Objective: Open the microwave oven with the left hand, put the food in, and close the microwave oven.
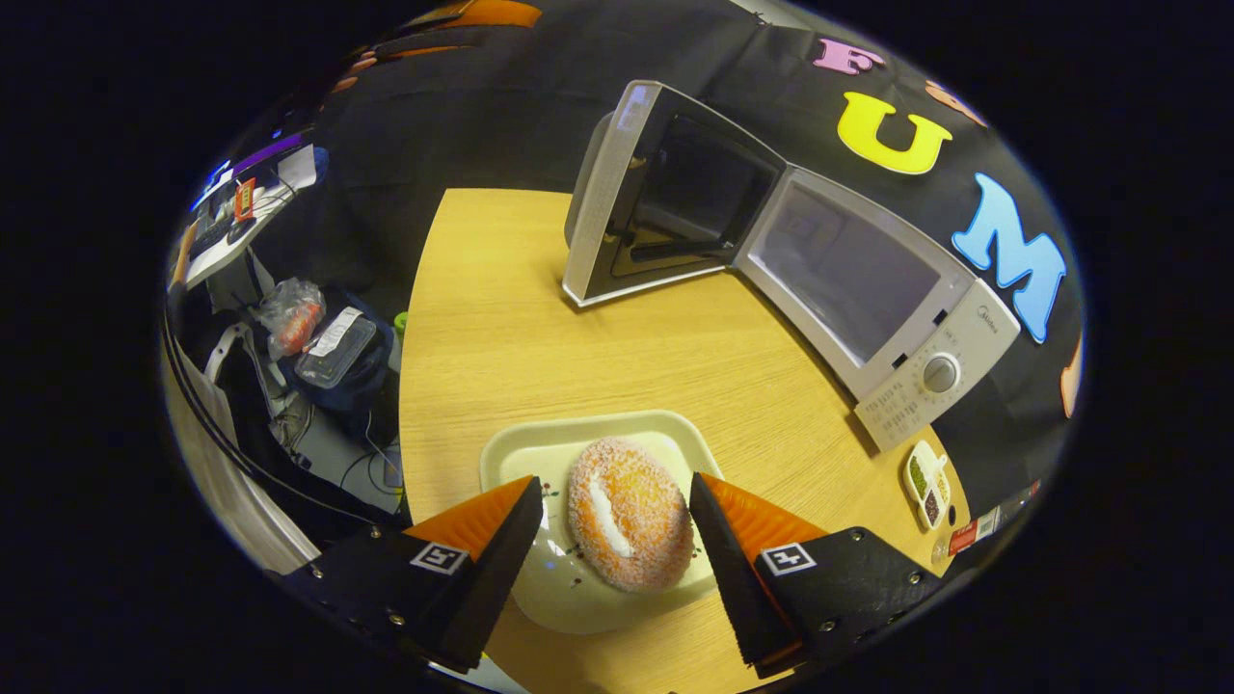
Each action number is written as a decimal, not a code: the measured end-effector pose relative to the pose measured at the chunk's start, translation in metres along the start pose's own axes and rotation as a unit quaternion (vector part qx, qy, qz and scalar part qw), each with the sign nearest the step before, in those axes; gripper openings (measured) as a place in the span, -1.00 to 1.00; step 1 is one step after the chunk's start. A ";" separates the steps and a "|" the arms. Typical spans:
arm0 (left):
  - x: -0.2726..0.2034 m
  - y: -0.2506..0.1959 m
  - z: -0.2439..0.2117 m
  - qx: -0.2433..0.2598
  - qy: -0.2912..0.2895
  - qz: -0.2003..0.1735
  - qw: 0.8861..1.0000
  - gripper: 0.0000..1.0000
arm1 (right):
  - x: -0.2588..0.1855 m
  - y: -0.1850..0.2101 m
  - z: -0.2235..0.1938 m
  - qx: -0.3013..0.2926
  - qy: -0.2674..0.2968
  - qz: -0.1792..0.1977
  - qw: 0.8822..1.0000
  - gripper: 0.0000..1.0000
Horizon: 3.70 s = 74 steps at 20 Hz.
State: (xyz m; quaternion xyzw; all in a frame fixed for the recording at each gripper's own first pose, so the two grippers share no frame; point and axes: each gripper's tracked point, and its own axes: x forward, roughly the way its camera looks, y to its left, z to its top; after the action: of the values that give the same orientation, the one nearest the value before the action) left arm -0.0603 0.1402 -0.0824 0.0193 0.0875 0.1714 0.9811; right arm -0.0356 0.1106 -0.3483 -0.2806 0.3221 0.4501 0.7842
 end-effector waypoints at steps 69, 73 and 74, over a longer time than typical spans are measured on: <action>0.171 0.084 -0.073 0.046 0.052 -0.004 0.998 0.94 | 0.183 -0.304 0.186 -0.045 -0.072 -0.338 0.937 0.95; 0.174 0.056 -0.081 0.041 0.051 -0.039 0.997 0.94 | 0.140 -0.283 0.190 0.021 -0.099 -0.336 0.936 0.95; 0.176 0.048 -0.085 0.039 0.052 -0.048 0.997 0.93 | 0.121 -0.279 0.195 0.033 -0.112 -0.343 0.932 0.95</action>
State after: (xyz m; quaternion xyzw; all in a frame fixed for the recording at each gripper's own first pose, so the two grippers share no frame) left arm 0.0712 0.2459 -0.1916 0.0441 0.1460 0.1216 0.9808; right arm 0.3079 0.1946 -0.2744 -0.2959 0.1314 0.1715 0.9305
